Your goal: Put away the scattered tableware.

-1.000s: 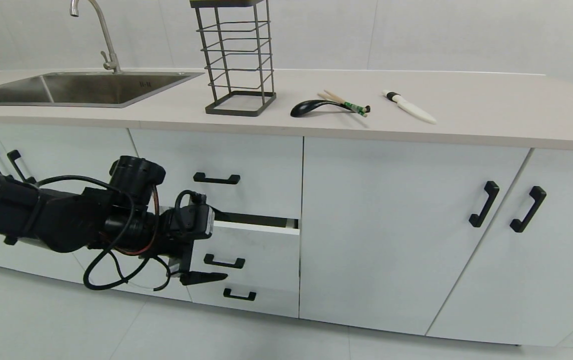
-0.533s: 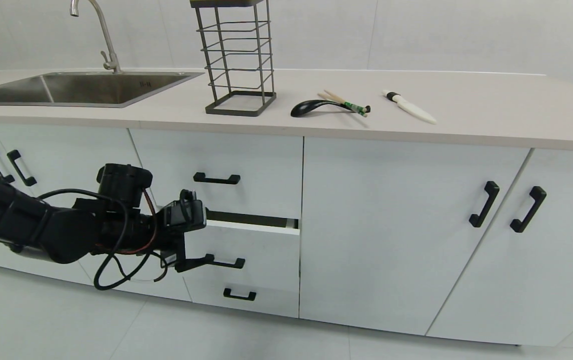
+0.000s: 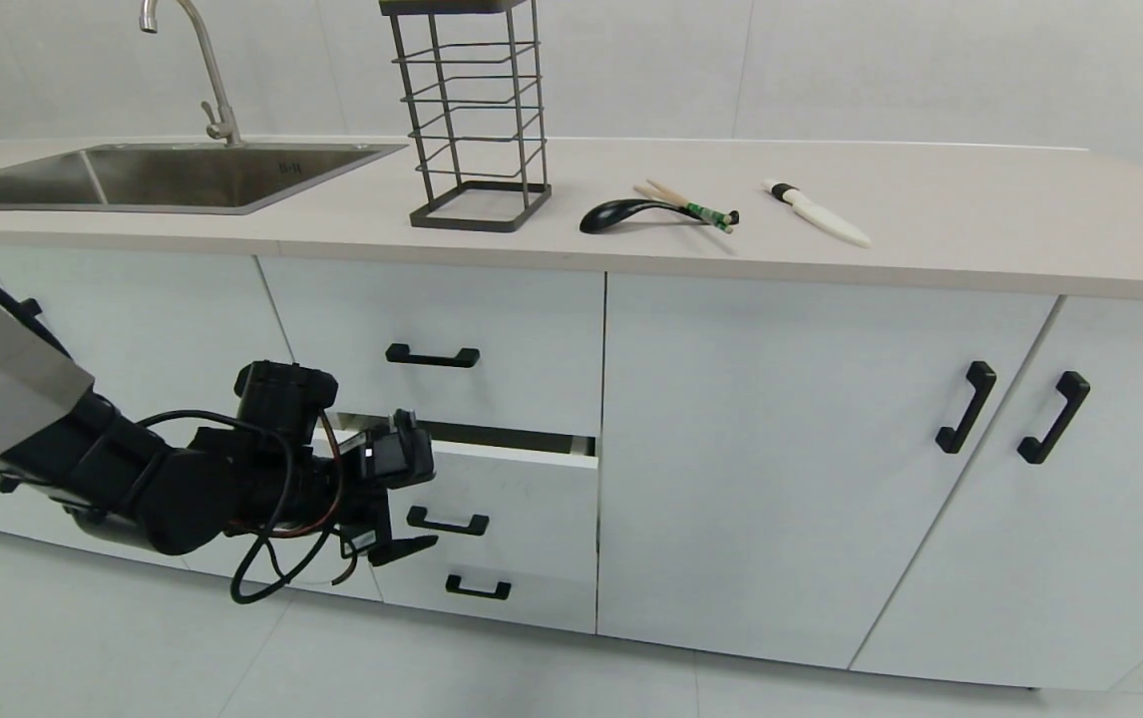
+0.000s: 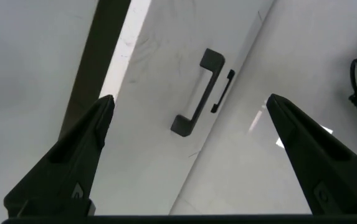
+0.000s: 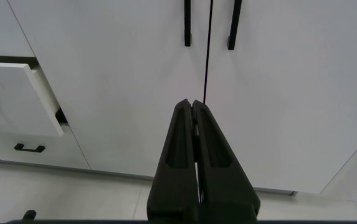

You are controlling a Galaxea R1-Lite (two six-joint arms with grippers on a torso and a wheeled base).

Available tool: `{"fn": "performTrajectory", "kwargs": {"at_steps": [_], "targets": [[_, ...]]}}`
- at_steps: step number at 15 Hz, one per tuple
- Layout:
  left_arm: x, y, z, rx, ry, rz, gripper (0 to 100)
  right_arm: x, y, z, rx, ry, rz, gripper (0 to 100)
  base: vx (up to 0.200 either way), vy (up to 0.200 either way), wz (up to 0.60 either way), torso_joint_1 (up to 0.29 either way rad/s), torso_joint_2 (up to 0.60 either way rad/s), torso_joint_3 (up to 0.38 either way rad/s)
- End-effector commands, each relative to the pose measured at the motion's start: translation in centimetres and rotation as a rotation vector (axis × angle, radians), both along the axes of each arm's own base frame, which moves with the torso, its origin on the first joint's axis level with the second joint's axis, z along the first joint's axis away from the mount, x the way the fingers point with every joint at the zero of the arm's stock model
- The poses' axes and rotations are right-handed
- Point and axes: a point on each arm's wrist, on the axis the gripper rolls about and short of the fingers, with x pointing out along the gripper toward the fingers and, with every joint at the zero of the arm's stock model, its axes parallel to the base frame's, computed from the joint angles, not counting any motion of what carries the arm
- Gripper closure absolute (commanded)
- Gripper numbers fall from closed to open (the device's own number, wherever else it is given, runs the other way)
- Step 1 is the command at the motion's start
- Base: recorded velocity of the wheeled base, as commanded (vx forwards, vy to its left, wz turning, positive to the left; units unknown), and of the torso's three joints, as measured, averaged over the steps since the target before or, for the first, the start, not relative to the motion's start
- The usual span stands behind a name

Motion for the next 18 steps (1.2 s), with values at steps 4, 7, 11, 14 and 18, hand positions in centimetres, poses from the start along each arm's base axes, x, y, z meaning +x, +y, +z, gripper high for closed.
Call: {"fn": "performTrajectory", "kwargs": {"at_steps": [4, 7, 11, 14, 18], "targets": [[2.4, -0.4, -1.1, 0.003, -0.009, -0.002, 0, 0.0, 0.0, 0.0, 0.0, 0.001, 0.0, 100, 0.0, 0.0, 0.0, 0.0, 0.0, 0.0], [3.0, -0.5, -1.6, 0.003, -0.005, -0.002, 0, 0.0, 0.0, 0.0, 0.0, 0.001, 0.0, 100, 0.0, 0.0, 0.0, 0.0, 0.0, 0.0], [4.2, -0.6, -2.3, -0.001, -0.007, 0.0, 0, 0.0, 0.0, 0.0, 0.0, 0.001, 0.0, 100, 0.0, 0.0, 0.0, 0.0, 0.0, 0.0], [4.4, 0.2, -2.5, 0.0, 0.001, 0.02, 0, 0.0, 0.0, 0.0, 0.0, 0.001, 0.0, 100, 0.0, 0.0, 0.0, 0.0, 0.0, 0.0], [4.0, 0.8, -2.8, 0.001, 0.018, 0.032, 0, 0.0, 0.0, 0.0, 0.0, 0.001, 0.0, 100, 0.0, 0.0, 0.0, 0.0, 0.0, 0.0]]}}
